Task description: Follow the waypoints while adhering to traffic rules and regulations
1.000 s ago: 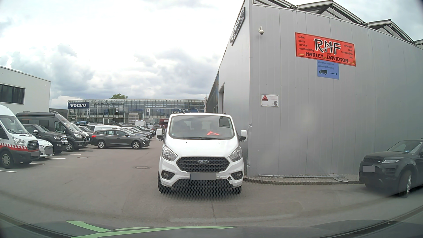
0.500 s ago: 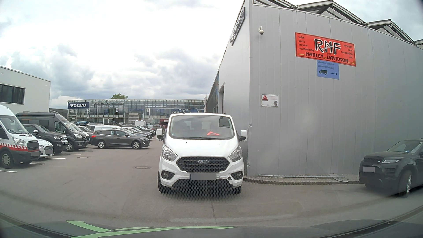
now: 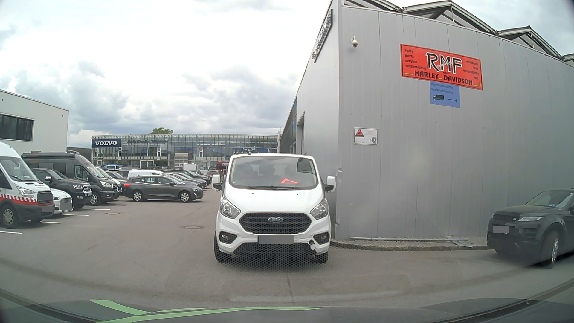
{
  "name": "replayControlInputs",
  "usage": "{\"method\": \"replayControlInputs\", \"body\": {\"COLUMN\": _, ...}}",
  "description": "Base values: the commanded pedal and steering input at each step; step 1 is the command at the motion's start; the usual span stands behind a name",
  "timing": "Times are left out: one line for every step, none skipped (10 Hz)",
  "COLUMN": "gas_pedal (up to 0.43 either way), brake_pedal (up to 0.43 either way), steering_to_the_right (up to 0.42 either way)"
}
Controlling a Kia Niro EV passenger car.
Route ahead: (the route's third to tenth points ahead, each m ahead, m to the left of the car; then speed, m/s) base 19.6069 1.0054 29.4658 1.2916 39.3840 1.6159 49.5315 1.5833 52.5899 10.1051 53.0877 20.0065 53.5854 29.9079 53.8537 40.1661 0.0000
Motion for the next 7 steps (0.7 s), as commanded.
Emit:
{"method": "replayControlInputs", "body": {"gas_pedal": 0.000, "brake_pedal": 0.445, "steering_to_the_right": 0.006}}
{"method": "replayControlInputs", "body": {"gas_pedal": 0.000, "brake_pedal": 0.445, "steering_to_the_right": 0.006}}
{"method": "replayControlInputs", "body": {"gas_pedal": 0.000, "brake_pedal": 0.445, "steering_to_the_right": 0.006}}
{"method": "replayControlInputs", "body": {"gas_pedal": 0.000, "brake_pedal": 0.445, "steering_to_the_right": 0.005}}
{"method": "replayControlInputs", "body": {"gas_pedal": 0.000, "brake_pedal": 0.451, "steering_to_the_right": 0.006}}
{"method": "replayControlInputs", "body": {"gas_pedal": 0.000, "brake_pedal": 0.445, "steering_to_the_right": 0.006}}
{"method": "replayControlInputs", "body": {"gas_pedal": 0.000, "brake_pedal": 0.451, "steering_to_the_right": 0.006}}
